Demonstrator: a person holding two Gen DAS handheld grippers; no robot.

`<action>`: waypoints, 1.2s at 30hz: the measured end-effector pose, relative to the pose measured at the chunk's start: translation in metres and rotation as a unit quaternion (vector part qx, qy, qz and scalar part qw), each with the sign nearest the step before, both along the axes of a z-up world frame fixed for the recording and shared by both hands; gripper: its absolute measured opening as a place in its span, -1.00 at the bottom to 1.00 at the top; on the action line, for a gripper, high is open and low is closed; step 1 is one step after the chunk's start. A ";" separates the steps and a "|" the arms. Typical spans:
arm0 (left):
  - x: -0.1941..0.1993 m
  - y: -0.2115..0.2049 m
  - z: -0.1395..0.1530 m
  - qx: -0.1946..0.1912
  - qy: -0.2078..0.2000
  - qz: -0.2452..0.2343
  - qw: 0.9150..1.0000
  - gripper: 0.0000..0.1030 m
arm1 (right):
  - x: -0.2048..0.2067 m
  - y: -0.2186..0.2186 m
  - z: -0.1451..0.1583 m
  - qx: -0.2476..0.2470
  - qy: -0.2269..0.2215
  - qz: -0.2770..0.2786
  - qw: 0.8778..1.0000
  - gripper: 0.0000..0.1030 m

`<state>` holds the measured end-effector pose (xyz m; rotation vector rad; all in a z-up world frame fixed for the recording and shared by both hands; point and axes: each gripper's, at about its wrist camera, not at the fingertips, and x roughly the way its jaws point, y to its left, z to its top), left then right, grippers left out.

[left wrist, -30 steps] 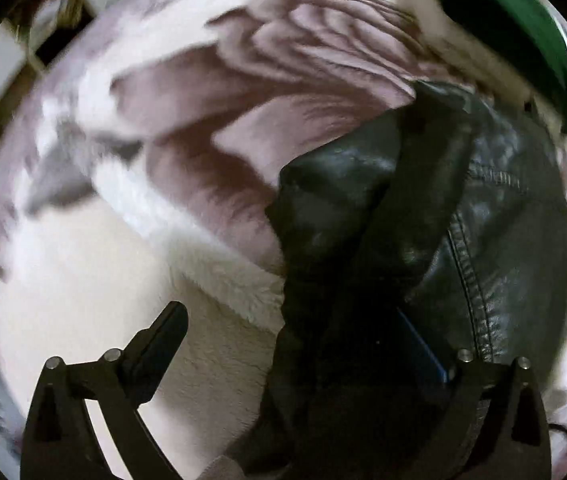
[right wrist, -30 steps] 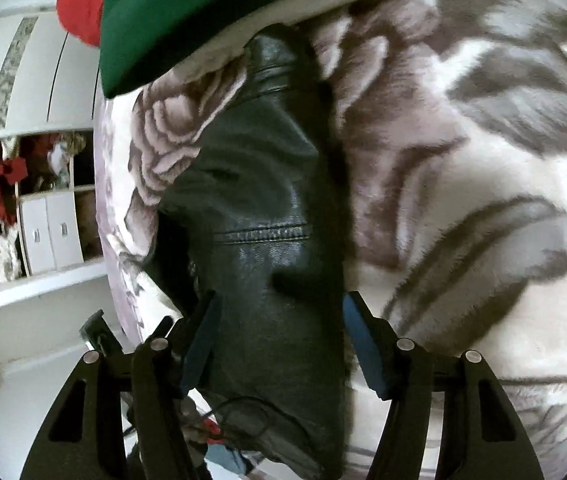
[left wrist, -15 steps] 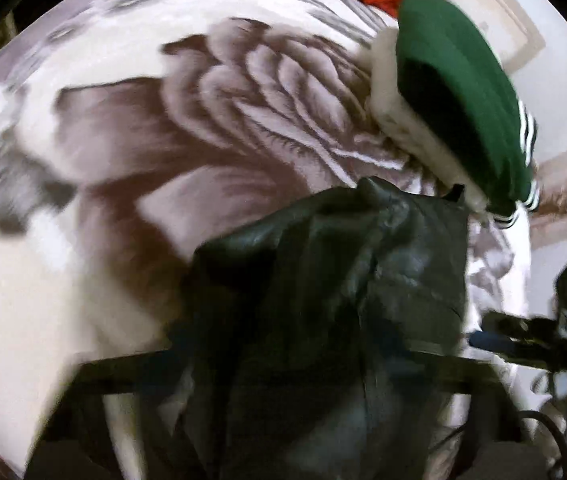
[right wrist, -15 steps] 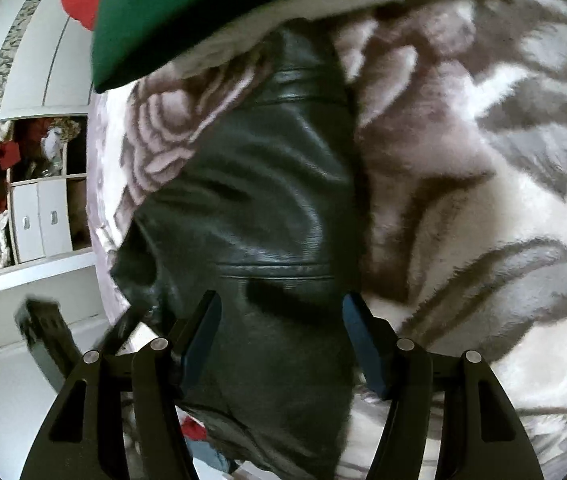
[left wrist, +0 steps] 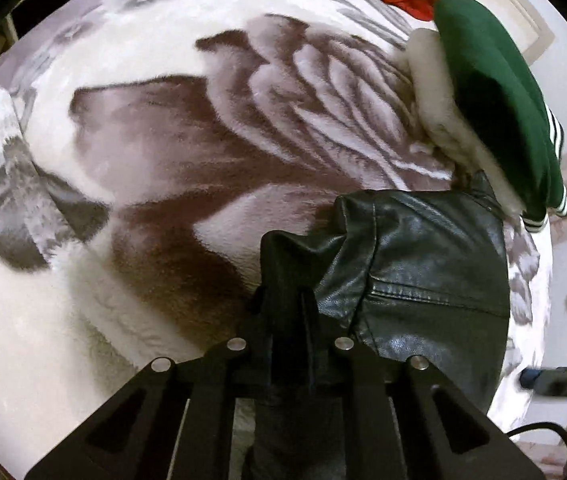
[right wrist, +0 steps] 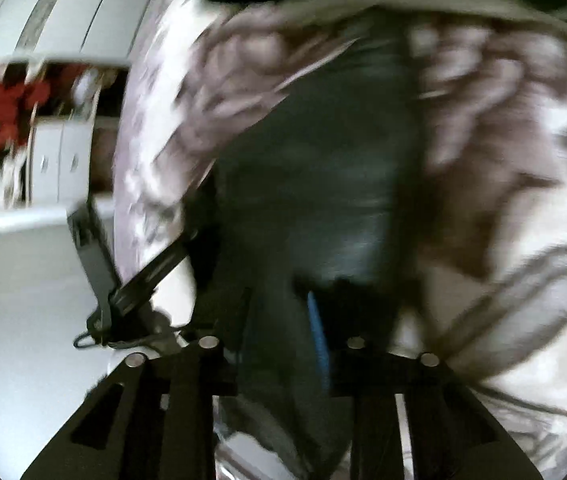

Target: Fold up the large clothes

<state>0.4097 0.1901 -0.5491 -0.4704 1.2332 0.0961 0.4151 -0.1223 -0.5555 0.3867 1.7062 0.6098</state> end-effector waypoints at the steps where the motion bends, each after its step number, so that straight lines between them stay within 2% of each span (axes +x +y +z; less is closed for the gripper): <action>1: -0.003 0.001 0.002 -0.004 -0.003 0.003 1.000 -0.73 | -0.004 0.016 -0.007 -0.006 0.008 0.028 1.000 -0.63; 3: -0.008 0.003 -0.001 -0.007 -0.003 0.011 1.000 -0.72 | -0.011 0.045 -0.037 -0.047 0.014 0.072 0.996 -0.87; 4: -0.010 0.007 -0.005 -0.013 0.000 0.016 1.000 -0.71 | -0.012 0.051 -0.058 -0.074 0.012 0.079 0.994 -0.91; 7: -0.016 0.015 -0.016 -0.037 0.004 0.022 0.999 -0.67 | -0.008 0.047 -0.098 -0.064 0.048 0.042 0.996 -1.00; 9: -0.019 0.015 -0.006 -0.042 0.002 0.024 0.999 -0.63 | -0.006 0.044 -0.098 -0.053 0.058 0.044 0.996 -1.00; 12: -0.034 0.013 0.030 -0.048 -0.010 0.022 0.999 -0.62 | -0.006 0.038 -0.078 -0.042 0.067 0.055 0.995 -1.00; 14: -0.048 0.009 0.051 -0.027 -0.007 0.022 0.999 -0.58 | -0.009 0.029 -0.057 -0.032 0.065 0.055 0.996 -0.77; 16: -0.069 0.001 0.074 0.012 -0.008 0.022 1.000 -0.35 | -0.015 0.018 -0.035 -0.030 0.047 0.054 0.997 -0.63; 17: -0.079 -0.004 0.082 0.023 -0.010 0.020 1.000 -0.05 | -0.020 0.013 -0.025 -0.029 0.039 0.051 0.998 -0.60; 18: -0.094 -0.010 0.089 0.030 -0.012 0.018 0.999 0.36 | -0.025 0.008 -0.019 -0.029 0.035 0.051 0.998 -0.60; 19: -0.105 -0.016 0.093 0.034 -0.011 0.019 0.999 0.52 | -0.031 0.004 -0.012 -0.033 0.029 0.050 0.998 -0.60; 22: -0.129 -0.042 0.089 0.028 0.006 0.016 0.999 0.56 | -0.043 -0.004 -0.003 -0.059 0.011 0.055 0.997 -0.60; 23: -0.130 -0.054 0.082 0.027 0.012 0.015 0.999 0.53 | -0.045 -0.006 -0.003 -0.069 0.005 0.054 0.996 -0.60; 25: -0.127 -0.075 0.064 0.016 0.018 0.009 1.000 -0.22 | -0.049 -0.016 -0.012 -0.081 0.006 0.049 0.996 -0.60; 26: -0.123 -0.082 0.053 0.014 0.030 0.007 0.999 -0.79 | -0.049 -0.019 -0.017 -0.081 0.017 0.041 0.996 -0.60; 28: -0.112 -0.085 0.026 0.023 0.051 0.011 0.998 -0.81 | -0.053 -0.024 -0.020 -0.075 0.020 0.036 0.996 -0.61; 31: -0.104 -0.072 -0.006 -0.004 0.068 0.030 0.997 -0.82 | -0.053 -0.011 -0.026 -0.077 0.008 0.054 0.996 -0.61; 33: -0.100 -0.067 -0.015 -0.013 0.073 0.029 0.997 -0.80 | -0.051 0.004 -0.036 -0.088 0.002 0.069 0.994 -0.62; 36: -0.097 -0.066 -0.022 -0.011 0.075 0.017 0.997 -0.80 | -0.048 0.017 -0.062 -0.135 -0.002 0.083 0.987 -0.68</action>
